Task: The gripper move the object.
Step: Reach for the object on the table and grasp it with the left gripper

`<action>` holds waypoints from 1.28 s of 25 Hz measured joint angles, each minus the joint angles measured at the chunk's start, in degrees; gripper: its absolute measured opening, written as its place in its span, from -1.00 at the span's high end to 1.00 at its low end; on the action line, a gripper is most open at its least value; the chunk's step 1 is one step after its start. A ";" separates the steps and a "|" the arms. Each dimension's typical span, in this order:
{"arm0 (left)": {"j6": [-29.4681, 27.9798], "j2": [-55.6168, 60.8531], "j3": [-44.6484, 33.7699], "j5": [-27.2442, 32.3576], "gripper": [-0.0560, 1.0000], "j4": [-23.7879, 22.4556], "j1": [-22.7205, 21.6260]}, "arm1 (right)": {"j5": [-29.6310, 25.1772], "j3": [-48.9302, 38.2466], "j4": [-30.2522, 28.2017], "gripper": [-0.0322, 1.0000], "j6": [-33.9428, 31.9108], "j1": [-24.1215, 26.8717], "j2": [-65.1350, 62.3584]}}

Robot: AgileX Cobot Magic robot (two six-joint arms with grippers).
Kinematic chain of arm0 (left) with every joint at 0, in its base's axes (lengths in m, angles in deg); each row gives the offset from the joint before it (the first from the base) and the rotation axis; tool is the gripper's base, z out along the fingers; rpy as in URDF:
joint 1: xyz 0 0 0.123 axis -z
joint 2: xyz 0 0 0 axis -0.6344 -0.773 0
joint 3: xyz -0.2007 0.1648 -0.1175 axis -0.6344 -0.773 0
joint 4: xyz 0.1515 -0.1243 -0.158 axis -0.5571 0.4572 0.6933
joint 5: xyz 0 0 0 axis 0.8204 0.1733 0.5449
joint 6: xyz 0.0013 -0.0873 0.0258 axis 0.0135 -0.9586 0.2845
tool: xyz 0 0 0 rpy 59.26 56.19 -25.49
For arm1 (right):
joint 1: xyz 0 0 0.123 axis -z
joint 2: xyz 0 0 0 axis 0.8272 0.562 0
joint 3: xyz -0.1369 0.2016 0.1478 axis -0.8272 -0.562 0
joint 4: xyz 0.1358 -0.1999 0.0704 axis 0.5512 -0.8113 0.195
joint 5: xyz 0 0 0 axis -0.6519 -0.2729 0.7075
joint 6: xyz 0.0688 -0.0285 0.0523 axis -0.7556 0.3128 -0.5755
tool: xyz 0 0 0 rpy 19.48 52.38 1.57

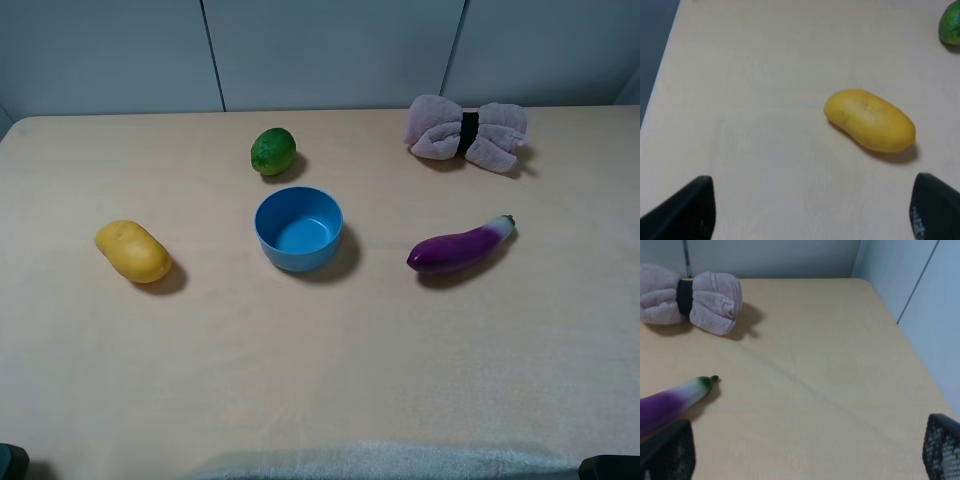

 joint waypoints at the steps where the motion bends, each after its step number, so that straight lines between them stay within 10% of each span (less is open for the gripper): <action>1: 0.00 0.00 0.00 0.00 -0.71 0.00 0.00 | 0.00 0.00 0.00 -0.41 0.00 0.00 0.00; 32: 0.00 0.00 0.00 0.00 -0.71 0.00 0.00 | 0.00 0.00 0.00 -0.41 0.00 0.00 0.00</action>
